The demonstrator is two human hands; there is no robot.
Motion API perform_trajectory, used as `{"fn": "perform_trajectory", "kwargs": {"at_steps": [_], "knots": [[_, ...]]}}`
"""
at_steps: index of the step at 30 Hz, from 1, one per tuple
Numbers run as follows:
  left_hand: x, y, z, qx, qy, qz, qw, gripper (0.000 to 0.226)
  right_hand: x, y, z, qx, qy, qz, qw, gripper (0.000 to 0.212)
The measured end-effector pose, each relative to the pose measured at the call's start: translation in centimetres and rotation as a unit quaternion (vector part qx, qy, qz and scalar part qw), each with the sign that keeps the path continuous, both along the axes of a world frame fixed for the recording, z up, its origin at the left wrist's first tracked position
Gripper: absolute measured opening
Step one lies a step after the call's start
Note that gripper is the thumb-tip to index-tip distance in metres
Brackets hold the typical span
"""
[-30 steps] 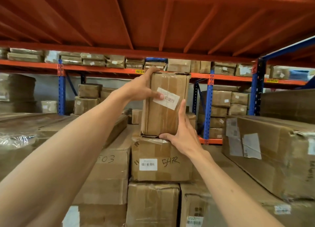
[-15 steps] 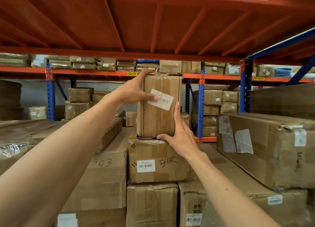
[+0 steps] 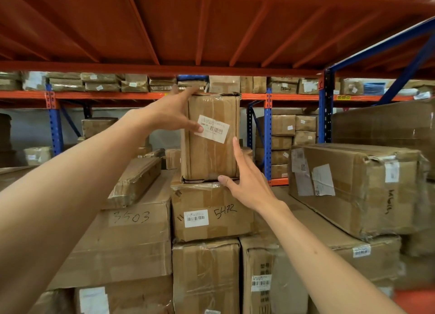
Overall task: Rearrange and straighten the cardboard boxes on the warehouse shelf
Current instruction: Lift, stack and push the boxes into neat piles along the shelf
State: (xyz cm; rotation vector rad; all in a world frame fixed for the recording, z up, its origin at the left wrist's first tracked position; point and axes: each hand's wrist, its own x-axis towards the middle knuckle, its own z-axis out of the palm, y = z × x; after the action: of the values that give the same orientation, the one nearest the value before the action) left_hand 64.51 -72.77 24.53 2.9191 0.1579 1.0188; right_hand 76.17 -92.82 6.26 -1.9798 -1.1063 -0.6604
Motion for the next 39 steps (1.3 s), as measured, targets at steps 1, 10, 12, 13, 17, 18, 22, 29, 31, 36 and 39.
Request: {"fn": "perform_trajectory", "kwargs": {"at_steps": [1,10,12,13,17,18,22,29,31,36,39], "knots": [[0.0,-0.3,0.0,0.006,-0.005,0.005,1.000,0.122,0.1,-0.2,-0.1,0.009,-0.008,-0.003,1.000,0.105],[3.5,-8.6,-1.2,0.138,-0.185,-0.105,0.967,0.089,0.9,-7.0,-3.1,0.209,-0.003,-0.073,0.975,0.073],[5.1,-12.1,-2.2,0.152,-0.179,-0.143,0.962,0.086,1.6,-9.9,-4.4,0.248,0.020,-0.098,0.964,0.071],[6.0,-13.9,-2.7,0.158,-0.168,-0.160,0.960,0.085,2.0,-11.6,-5.1,0.266,0.039,-0.112,0.957,0.071],[10.0,-21.3,-5.7,0.144,-0.072,-0.221,0.962,0.087,3.6,-18.9,-7.8,0.364,0.129,-0.183,0.904,0.073],[11.1,-23.1,-6.5,0.140,-0.036,-0.225,0.964,0.089,4.2,-20.7,-8.5,0.385,0.149,-0.201,0.888,0.073],[16.0,-29.9,-9.0,0.121,0.091,-0.192,0.970,0.097,6.2,-26.6,-11.1,0.393,0.228,-0.264,0.851,0.072],[22.7,-38.0,-11.3,0.042,0.197,-0.185,0.962,0.121,10.9,-32.2,-13.3,0.340,0.328,-0.229,0.851,0.099],[23.5,-38.9,-11.7,0.062,0.188,-0.174,0.965,0.124,11.9,-32.6,-13.0,0.319,0.349,-0.190,0.860,0.111],[23.4,-37.2,-12.2,0.104,0.124,-0.178,0.971,0.104,13.1,-31.5,-12.5,0.292,0.354,-0.161,0.874,0.116],[21.9,-34.7,-13.0,0.071,0.092,-0.182,0.976,0.104,12.4,-30.2,-11.8,0.303,0.316,-0.155,0.886,0.111]]}}
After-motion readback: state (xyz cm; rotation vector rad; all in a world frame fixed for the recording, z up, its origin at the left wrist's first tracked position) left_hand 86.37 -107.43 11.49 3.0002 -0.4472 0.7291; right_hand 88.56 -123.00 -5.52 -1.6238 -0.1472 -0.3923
